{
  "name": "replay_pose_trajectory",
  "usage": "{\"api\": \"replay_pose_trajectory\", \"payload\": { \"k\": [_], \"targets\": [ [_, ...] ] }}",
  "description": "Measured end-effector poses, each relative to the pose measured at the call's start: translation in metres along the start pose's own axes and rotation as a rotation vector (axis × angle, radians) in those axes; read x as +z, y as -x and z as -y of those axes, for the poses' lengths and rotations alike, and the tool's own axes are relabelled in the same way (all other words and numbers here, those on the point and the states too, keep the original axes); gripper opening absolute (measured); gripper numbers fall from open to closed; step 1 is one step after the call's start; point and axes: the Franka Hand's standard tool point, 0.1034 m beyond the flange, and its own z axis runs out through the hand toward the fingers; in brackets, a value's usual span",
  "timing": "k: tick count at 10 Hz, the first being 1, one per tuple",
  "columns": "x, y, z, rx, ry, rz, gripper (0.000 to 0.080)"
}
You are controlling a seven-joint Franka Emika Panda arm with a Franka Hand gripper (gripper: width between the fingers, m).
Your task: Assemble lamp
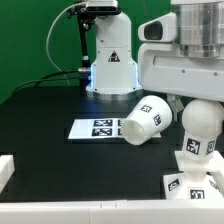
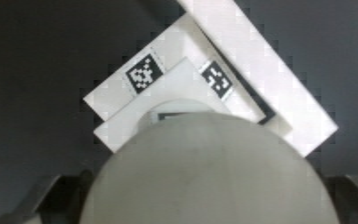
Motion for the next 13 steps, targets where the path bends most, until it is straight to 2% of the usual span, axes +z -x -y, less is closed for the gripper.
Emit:
{"api": "replay_pose_trajectory", "payload": {
  "k": [2, 5, 7, 8, 9, 11, 13],
  "targets": [
    [0.0007, -0.0048, 0.0008, 0.346, -0.084, 0.024, 0.0577],
    [-0.0008, -0.0091, 0.0013, 0.592, -0.119, 0.073, 0.0577],
    [0.0002, -0.0066, 0.0026, 0.578, -0.118, 0.073, 0.0682],
    [0.0004, -0.0053, 0.0026, 0.531, -0.114, 0.069, 0.0682],
    [0.0014, 0.0004, 0.0023, 0.431, -0.096, 0.068, 0.0697],
    [-0.0045, -0.0050, -0.0017, 0.077, -0.102, 0.054, 0.0697],
    [-0.0036, -0.0046, -0.0019, -0.071, -0.098, 0.041, 0.0698]
  ]
}}
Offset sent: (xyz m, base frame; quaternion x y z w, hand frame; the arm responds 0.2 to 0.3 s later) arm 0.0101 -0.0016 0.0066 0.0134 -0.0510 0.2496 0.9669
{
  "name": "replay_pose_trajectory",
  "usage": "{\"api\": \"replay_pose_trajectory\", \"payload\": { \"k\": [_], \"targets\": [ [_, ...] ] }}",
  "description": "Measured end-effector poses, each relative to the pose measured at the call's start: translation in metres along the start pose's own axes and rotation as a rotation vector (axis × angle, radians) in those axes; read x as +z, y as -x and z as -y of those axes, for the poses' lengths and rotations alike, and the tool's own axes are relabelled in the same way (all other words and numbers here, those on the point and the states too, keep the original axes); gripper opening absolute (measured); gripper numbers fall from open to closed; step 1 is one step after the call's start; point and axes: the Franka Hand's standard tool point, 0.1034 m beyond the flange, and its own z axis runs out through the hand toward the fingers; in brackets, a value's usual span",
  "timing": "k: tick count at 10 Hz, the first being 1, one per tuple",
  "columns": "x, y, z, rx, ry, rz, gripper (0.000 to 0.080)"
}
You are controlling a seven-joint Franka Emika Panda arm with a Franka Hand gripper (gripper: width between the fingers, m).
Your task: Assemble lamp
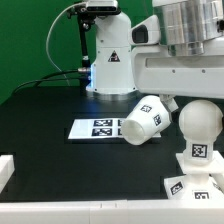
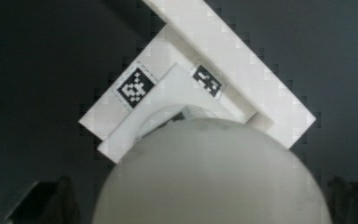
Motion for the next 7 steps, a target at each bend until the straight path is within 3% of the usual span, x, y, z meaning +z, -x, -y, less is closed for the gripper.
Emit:
{"api": "replay_pose_trajectory", "payload": {
  "k": [2, 3, 4, 5, 7],
  "targets": [
    [0.000, -0.001, -0.001, -0.132, 0.002, -0.002, 0.0698],
    [0.000, -0.002, -0.003, -0.259, 0.024, -0.008, 0.0698],
    [-0.002, -0.007, -0.005, -0.471, 0.072, -0.026, 0.0698],
    [-0.004, -0.012, -0.005, -0.648, 0.089, -0.038, 0.0698],
    [-0.006, -0.022, -0.004, -0.911, 0.091, -0.064, 0.0698]
  ]
}}
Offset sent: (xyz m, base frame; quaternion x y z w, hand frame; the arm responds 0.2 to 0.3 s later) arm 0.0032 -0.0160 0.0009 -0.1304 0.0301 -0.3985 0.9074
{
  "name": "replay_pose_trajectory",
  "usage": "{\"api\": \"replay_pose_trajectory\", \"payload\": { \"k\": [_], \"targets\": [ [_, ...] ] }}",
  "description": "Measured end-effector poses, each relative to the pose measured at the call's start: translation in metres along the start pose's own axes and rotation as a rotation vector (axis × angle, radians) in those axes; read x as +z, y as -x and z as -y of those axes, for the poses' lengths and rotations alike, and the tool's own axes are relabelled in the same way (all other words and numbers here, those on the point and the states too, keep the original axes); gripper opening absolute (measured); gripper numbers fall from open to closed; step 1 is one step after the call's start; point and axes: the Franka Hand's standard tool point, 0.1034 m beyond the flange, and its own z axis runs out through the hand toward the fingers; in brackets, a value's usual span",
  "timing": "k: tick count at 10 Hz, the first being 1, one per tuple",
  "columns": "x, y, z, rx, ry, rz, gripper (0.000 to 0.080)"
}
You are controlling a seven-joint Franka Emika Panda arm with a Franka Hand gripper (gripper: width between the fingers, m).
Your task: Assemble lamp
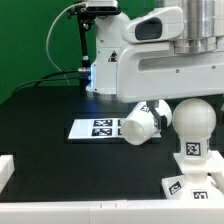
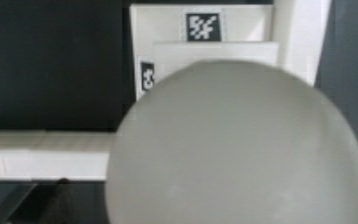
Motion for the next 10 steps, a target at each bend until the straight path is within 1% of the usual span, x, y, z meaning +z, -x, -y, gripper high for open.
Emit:
{"api": "replay_pose_trajectory", "payload": {
  "k": [1, 2, 3, 4, 5, 6, 7, 10],
  "targets": [
    [0.0001, 0.0002, 0.0007, 0.021, 0.000, 0.001, 0.0698],
    [-0.0004, -0.0004, 0.0007, 0.039, 0.000, -0.001, 0.0569],
    [-0.0002, -0.0004, 0.0004, 0.046, 0.000, -0.001, 0.0418],
    [-0.0001, -0.0004, 0.0008, 0.151, -0.002, -0.001, 0.0279],
    [-0.0001, -0.0003, 0.0007, 0.213, -0.002, -0.001, 0.0279],
    [-0.0001, -0.0003, 0.0007, 0.247, -0.002, -0.001, 0.0114],
    [-0.0001, -0.0003, 0.0005, 0.276, -0.001, 0.000, 0.0015],
    [-0.0016, -0.0004, -0.0017, 0.236, 0.000, 0.004, 0.0001]
  ]
}}
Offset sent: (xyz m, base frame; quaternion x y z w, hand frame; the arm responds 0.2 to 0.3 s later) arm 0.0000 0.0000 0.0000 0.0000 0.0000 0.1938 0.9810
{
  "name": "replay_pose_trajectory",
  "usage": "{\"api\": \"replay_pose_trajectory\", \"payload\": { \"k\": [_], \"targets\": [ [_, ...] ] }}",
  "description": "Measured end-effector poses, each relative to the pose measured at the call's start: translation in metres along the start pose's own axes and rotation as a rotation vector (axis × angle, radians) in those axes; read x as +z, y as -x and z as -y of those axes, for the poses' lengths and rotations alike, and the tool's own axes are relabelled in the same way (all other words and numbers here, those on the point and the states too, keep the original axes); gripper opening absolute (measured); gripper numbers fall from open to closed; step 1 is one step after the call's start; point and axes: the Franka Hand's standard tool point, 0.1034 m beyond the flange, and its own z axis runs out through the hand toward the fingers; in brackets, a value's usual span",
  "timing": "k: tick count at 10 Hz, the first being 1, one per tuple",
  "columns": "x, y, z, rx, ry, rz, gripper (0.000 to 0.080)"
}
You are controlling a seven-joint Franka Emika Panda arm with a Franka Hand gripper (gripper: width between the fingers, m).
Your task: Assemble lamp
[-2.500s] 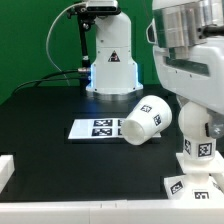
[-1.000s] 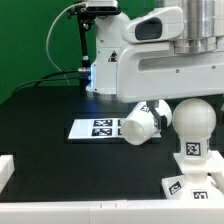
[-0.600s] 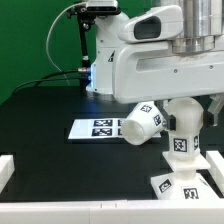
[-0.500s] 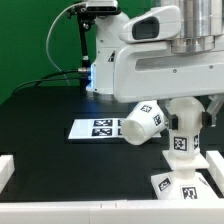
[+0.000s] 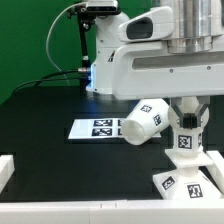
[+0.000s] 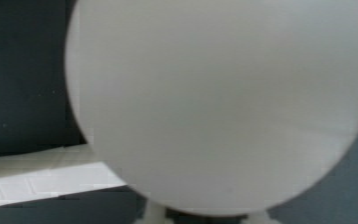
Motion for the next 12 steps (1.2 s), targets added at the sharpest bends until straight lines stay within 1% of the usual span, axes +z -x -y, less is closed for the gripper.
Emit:
{"api": "replay_pose_trajectory", "payload": {
  "k": [1, 2, 3, 5, 6, 7, 8, 9, 10, 11, 12],
  "targets": [
    [-0.012, -0.006, -0.002, -0.071, -0.003, 0.023, 0.0001],
    [-0.021, -0.012, -0.001, -0.129, -0.008, 0.025, 0.0001],
    [-0.025, -0.011, 0.000, -0.157, -0.012, 0.049, 0.0001],
    [-0.034, -0.014, -0.002, -0.181, -0.020, 0.074, 0.0272],
    [-0.032, -0.011, 0.001, -0.164, -0.023, 0.073, 0.0421],
    [-0.028, -0.002, 0.006, -0.155, -0.026, 0.084, 0.0421],
    [-0.025, 0.004, 0.012, -0.141, -0.031, 0.095, 0.0595],
    [-0.022, 0.003, 0.019, -0.160, -0.006, 0.063, 0.0595],
    [-0.018, 0.006, 0.026, -0.212, 0.027, 0.021, 0.0681],
    [-0.018, 0.008, 0.023, -0.201, 0.022, 0.036, 0.0694],
    [-0.018, 0.006, 0.020, -0.197, 0.023, 0.033, 0.0694]
  ]
}}
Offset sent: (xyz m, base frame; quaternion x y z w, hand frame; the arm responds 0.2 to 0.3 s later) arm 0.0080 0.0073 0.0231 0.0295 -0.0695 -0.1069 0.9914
